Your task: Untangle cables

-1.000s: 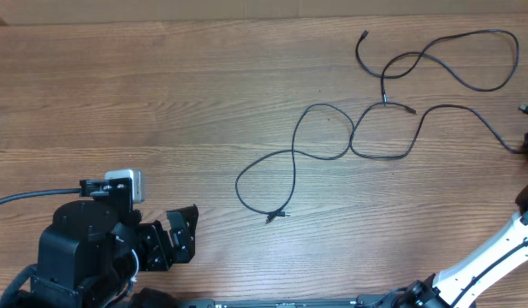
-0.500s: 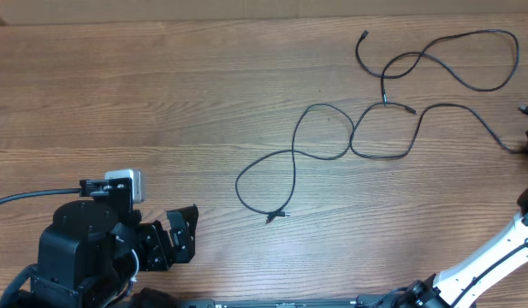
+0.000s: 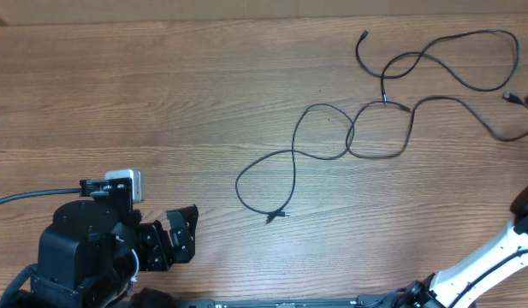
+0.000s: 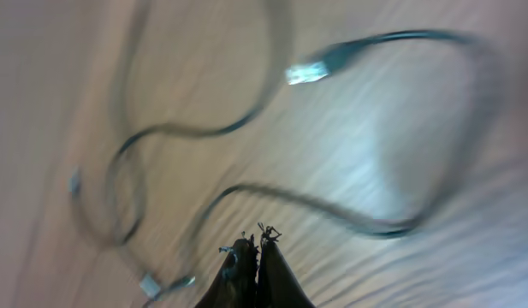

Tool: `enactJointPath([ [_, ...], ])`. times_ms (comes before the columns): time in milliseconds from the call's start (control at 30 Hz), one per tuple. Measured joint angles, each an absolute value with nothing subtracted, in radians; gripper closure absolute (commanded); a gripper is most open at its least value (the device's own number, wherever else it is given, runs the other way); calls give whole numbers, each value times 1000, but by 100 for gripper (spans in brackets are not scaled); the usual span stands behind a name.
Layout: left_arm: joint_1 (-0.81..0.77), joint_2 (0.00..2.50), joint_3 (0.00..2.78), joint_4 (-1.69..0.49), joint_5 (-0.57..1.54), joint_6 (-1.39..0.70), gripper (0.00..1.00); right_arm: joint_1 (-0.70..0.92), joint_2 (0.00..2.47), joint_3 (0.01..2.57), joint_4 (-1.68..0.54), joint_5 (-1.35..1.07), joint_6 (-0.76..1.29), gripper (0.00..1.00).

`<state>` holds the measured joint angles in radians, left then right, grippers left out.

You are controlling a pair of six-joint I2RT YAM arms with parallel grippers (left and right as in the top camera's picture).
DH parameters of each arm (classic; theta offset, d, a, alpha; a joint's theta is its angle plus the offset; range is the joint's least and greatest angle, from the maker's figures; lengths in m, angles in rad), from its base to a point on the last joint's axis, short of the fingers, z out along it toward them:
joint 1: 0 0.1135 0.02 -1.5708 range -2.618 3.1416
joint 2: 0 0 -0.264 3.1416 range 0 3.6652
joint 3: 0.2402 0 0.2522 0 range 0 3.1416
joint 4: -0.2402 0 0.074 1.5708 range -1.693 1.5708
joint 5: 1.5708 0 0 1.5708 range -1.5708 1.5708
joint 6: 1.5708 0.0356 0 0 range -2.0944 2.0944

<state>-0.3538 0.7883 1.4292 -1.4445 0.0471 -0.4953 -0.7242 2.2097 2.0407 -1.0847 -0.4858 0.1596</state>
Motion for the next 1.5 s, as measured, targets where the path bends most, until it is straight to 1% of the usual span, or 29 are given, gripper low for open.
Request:
enactJointPath([
  [233,-354,788,1429,-1444,47,-495,0,-644,2202,2042,-1137,-554,36,96],
  [300,-354,788,1429,-1444,47,-495,0,-636,2202,2042,-1138,-562,27,89],
  [333,-354,788,1429,-1444,47,-495,0,-634,2202,2042,-1140,-562,27,82],
  [400,-354,788,1429,-1444,47,-495,0,-628,2202,2042,-1146,-563,31,64],
  [467,-354,788,1429,-1444,47,-495,0,-620,2202,2042,-1158,-556,45,62],
  [500,-354,788,1429,-1444,47,-495,0,-612,2202,2042,-1168,-547,54,59],
  [533,-354,788,1429,-1444,47,-495,0,-601,2202,2042,-1184,-535,68,49],
  [567,-354,788,1429,-1444,47,-495,1,-585,2202,2042,-1207,-517,86,43],
  [667,-354,788,1429,-1444,47,-495,0,-528,2202,2042,-1278,-461,132,42],
  [733,-354,788,1429,-1444,47,-495,0,-482,2202,2042,-1327,-418,149,38],
  [867,-354,788,1429,-1444,47,-495,0,-388,2202,2010,-1389,-314,201,37],
  [1167,-354,788,1429,-1444,47,-495,0,-267,2202,1822,-1372,-196,274,40],
  [1300,-354,788,1429,-1444,47,-495,1,-241,2202,1769,-1353,-167,283,48],
  [1367,-354,788,1429,-1444,47,-495,0,-235,2202,1742,-1322,-158,290,58],
  [1500,-354,788,1429,-1444,47,-495,0,-234,2202,1687,-1265,-147,309,66],
])
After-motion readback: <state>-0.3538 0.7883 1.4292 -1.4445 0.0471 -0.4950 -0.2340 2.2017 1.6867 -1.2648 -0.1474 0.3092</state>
